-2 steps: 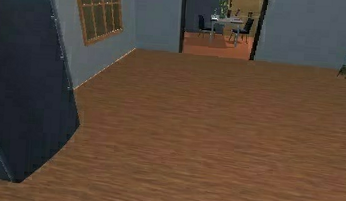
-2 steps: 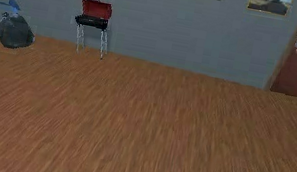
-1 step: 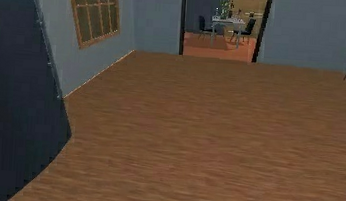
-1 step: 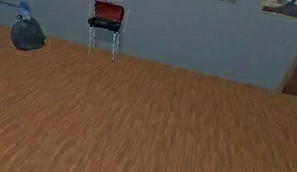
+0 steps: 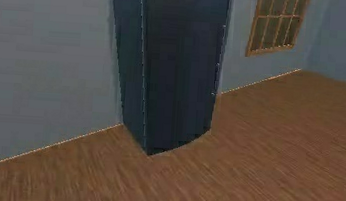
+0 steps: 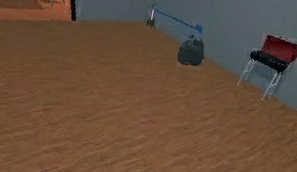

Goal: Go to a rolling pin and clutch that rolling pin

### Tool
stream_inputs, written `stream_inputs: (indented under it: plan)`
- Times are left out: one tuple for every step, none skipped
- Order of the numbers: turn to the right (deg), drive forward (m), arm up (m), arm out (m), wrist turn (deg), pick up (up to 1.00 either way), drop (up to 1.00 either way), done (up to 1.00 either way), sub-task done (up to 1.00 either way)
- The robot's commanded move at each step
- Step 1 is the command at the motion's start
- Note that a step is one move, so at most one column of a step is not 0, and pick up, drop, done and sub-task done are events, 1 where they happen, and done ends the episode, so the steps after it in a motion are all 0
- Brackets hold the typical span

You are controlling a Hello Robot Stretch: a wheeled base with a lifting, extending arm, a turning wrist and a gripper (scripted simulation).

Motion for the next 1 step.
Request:
stream_inputs:
  plan:
    - [-39.0,0.00,0.00,0.00,0.0,0.00,0.00,0.00,0.00]
